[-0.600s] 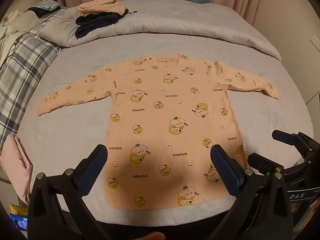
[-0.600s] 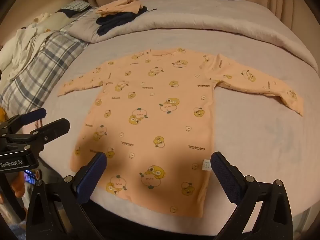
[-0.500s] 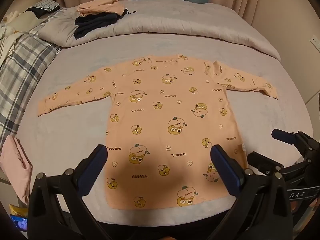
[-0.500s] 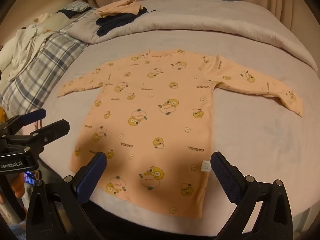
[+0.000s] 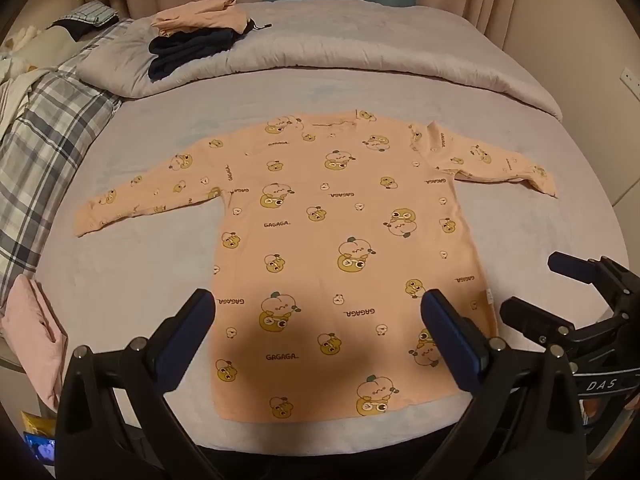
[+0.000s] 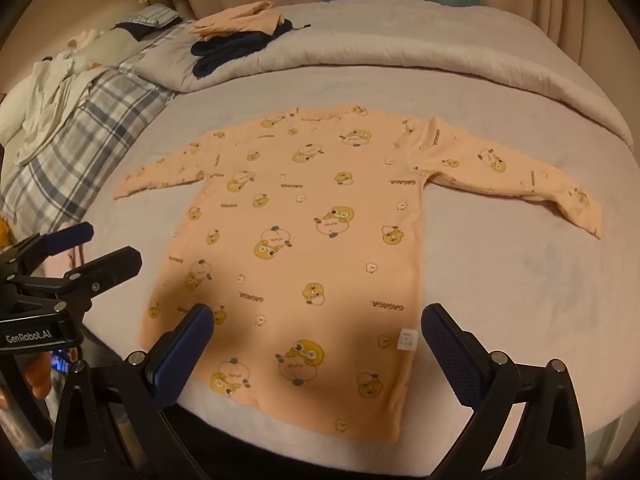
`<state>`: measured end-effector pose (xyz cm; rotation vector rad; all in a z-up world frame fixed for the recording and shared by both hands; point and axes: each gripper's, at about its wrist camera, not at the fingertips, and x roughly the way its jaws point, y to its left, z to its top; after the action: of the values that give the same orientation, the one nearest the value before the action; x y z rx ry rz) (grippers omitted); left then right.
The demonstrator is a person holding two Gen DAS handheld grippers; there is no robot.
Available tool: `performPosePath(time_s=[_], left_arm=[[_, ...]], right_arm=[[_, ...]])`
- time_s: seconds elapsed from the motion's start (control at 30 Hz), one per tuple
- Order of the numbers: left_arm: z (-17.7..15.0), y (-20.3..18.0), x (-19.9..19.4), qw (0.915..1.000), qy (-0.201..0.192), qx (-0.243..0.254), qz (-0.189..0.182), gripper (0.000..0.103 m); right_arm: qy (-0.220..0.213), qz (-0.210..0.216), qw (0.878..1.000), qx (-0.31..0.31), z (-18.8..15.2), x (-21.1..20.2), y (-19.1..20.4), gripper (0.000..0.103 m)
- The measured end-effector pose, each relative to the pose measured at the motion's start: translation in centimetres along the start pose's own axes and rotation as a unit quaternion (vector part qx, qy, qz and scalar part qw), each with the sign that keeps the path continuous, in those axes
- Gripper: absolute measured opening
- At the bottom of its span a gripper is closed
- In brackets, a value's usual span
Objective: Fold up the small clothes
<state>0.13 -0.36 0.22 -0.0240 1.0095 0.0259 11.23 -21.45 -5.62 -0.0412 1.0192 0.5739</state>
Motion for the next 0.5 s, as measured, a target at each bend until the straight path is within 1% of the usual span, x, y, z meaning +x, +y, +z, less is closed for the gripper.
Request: performPosePath(time_s=[0.5], left_arm=[[0.02,0.50,0.08,1.0000,-0.002,-0.001,0.010,0.103]], right_arm=[[0.002,-0.002,1.000,-0.002,0.23,0.30,0.09,0.103]])
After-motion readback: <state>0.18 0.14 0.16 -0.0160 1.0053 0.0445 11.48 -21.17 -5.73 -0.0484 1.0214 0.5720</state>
